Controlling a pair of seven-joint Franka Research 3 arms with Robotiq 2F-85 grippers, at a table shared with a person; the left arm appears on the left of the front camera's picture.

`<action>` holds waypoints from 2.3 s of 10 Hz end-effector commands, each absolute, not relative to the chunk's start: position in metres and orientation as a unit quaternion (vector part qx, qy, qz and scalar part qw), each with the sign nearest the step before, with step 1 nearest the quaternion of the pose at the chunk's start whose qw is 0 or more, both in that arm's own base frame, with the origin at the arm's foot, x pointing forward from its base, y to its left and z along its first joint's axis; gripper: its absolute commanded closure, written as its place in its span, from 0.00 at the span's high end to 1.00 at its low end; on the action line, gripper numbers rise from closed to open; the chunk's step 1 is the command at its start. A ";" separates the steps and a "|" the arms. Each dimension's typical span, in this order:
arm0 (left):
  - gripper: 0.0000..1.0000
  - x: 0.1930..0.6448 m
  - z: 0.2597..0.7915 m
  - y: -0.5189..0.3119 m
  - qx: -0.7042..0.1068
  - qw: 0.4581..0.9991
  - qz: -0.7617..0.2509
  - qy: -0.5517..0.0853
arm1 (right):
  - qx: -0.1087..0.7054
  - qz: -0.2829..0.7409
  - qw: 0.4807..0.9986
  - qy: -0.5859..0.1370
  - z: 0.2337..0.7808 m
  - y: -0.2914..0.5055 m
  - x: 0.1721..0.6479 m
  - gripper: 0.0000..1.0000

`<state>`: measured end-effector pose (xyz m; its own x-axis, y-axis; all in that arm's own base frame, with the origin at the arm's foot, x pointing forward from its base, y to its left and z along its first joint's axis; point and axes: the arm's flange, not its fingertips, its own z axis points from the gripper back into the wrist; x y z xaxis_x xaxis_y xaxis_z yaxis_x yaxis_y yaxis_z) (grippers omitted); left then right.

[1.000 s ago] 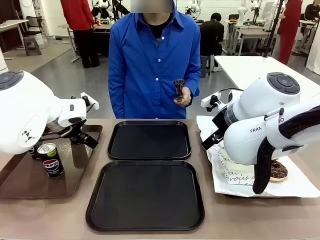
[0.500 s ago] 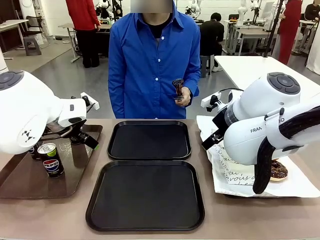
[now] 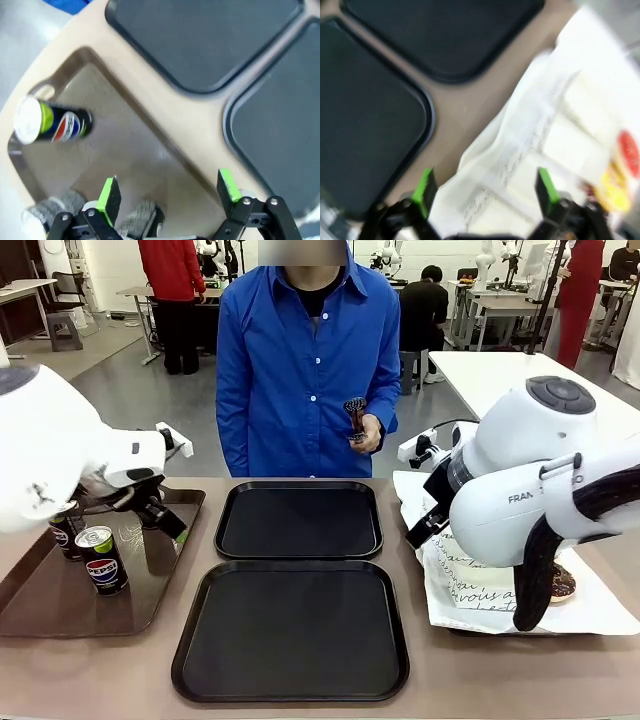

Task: Set up donuts and drinks on trays.
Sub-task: Pick up one Pepsi coke and place it on the Flat Tray.

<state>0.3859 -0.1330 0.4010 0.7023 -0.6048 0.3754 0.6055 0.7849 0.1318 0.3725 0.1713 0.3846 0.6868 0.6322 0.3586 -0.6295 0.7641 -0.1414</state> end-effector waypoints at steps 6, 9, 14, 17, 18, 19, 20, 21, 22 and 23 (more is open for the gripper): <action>1.00 0.238 0.394 -0.040 0.125 0.930 -0.316 -0.139 | -0.112 0.317 0.940 -0.053 0.381 0.070 0.193 1.00; 1.00 0.305 0.482 -0.053 0.020 0.934 -0.349 -0.072 | -0.040 0.315 0.948 -0.006 0.461 0.119 0.269 1.00; 1.00 0.302 0.519 0.086 -0.622 0.713 -0.265 -0.186 | 0.437 0.112 0.890 -0.071 0.470 -0.073 0.229 1.00; 1.00 0.327 0.486 0.149 -0.685 0.681 -0.180 -0.186 | 0.555 0.069 0.825 -0.083 0.431 -0.163 0.209 1.00; 1.00 0.329 0.476 0.168 -0.696 0.673 -0.152 -0.198 | 0.571 0.058 0.811 -0.116 0.427 -0.183 0.200 1.00; 1.00 0.327 0.466 0.185 -0.700 0.670 -0.128 -0.212 | 0.565 0.006 0.810 -0.156 0.426 -0.201 0.192 1.00; 1.00 0.328 0.458 0.198 -0.706 0.664 -0.111 -0.219 | 0.572 -0.022 0.801 -0.174 0.423 -0.213 0.187 1.00; 1.00 0.331 0.446 0.210 -0.712 0.660 -0.096 -0.220 | 0.582 -0.044 0.789 -0.193 0.419 -0.226 0.180 1.00; 1.00 0.332 0.437 0.224 -0.711 0.663 -0.085 -0.216 | 0.586 -0.065 0.783 -0.198 0.416 -0.235 0.174 1.00; 1.00 0.334 0.430 0.231 -0.707 0.671 -0.075 -0.212 | 0.588 -0.073 0.781 -0.198 0.415 -0.242 0.169 1.00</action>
<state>0.3268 0.2261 0.4261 0.9059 0.2116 0.3667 0.3823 -0.0365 -0.9233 0.1694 -0.2432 0.4147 0.9113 -0.3497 0.2175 -0.1055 0.3123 0.9441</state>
